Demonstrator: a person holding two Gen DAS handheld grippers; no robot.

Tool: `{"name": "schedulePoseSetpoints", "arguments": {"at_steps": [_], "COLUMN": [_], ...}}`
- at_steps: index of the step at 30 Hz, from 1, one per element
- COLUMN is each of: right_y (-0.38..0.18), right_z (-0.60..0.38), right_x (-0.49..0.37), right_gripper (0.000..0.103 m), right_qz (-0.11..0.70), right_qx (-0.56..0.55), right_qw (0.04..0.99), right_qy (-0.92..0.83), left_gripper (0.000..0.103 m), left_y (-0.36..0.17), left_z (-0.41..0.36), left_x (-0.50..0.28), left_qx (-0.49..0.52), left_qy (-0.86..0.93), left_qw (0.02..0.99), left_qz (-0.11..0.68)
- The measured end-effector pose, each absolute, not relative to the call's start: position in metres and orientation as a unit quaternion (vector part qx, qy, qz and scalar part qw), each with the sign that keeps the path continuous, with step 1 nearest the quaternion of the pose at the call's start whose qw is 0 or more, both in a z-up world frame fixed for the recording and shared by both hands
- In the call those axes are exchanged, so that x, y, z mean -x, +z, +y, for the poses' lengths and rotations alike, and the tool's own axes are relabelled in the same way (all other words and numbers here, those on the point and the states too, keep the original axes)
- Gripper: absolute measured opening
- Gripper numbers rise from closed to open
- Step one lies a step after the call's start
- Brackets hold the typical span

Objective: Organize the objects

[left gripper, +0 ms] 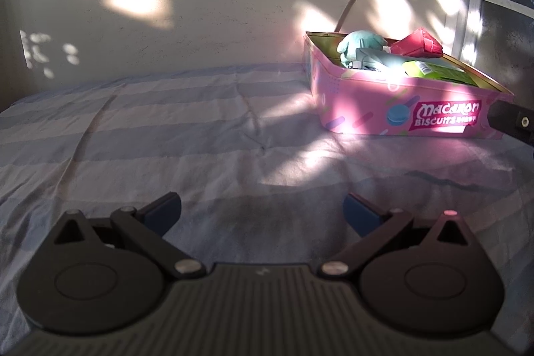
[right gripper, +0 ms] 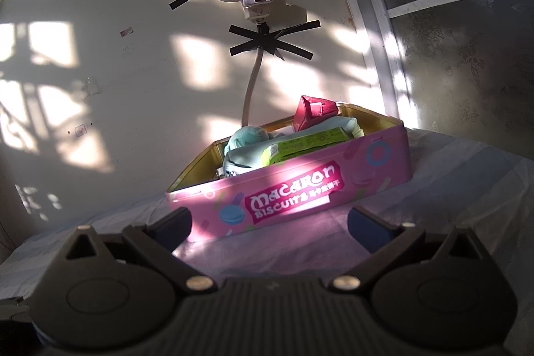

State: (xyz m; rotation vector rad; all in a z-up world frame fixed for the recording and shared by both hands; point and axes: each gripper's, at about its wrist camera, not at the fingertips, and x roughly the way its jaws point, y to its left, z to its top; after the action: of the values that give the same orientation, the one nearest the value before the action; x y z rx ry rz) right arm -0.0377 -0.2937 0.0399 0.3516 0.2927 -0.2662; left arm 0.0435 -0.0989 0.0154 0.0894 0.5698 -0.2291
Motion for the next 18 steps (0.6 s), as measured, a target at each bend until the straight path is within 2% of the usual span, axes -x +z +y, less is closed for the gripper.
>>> {"name": "schedulePoseSetpoints", "arguments": {"at_steps": [18], "right_y": [0.0339], "right_z": [-0.2933], "right_x": [0.0322], "right_gripper": [0.103], "right_qz": [0.162], "right_qx": [-0.18], "right_qw": [0.962], "right_qy": [-0.128], "left_gripper": [0.103], "left_y": [0.0138], "left_z": [-0.0997], "left_x": [-0.0414], "left_qx": [-0.084], "left_qy": [-0.076], "left_qw": [0.946], "left_qz": [0.303]}}
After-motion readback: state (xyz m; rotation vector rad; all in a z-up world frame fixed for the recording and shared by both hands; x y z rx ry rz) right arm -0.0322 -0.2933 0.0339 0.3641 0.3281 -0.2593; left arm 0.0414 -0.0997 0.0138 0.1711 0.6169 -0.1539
